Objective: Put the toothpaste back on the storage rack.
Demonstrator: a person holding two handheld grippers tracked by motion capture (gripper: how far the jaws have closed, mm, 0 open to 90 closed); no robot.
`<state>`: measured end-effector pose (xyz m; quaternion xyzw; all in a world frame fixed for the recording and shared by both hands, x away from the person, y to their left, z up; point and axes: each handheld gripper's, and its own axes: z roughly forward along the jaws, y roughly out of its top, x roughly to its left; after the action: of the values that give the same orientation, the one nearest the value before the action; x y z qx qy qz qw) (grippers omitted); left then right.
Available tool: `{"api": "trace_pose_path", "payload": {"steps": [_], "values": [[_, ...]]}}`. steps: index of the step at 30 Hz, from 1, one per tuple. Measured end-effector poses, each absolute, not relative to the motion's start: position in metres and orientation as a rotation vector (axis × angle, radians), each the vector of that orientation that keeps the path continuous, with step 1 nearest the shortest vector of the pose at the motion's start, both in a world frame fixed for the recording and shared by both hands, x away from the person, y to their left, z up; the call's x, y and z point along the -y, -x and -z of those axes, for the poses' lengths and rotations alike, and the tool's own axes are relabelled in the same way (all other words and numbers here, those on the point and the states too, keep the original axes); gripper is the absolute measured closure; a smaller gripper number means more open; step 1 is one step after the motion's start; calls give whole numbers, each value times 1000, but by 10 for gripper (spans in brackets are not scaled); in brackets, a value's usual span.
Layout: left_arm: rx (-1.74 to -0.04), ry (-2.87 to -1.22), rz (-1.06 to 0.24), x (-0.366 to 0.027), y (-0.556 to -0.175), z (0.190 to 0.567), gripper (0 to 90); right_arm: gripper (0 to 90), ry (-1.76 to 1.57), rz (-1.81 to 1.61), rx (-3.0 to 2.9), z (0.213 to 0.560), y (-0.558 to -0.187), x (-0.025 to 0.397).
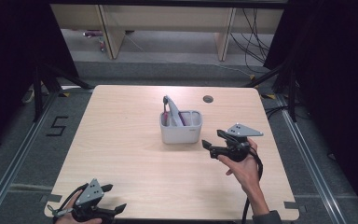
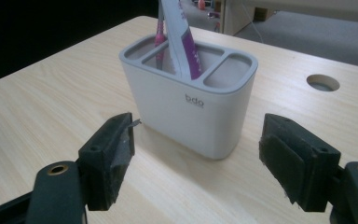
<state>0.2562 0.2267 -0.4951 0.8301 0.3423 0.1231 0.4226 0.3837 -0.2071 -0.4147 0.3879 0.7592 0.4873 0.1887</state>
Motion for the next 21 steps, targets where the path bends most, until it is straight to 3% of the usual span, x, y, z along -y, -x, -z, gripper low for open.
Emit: {"api": "trace_pose_path", "payload": {"steps": [21], "values": [[-869, -2052, -320, -227, -255, 499, 161, 239, -1116, -1322, -2166, 432, -357, 218]]}}
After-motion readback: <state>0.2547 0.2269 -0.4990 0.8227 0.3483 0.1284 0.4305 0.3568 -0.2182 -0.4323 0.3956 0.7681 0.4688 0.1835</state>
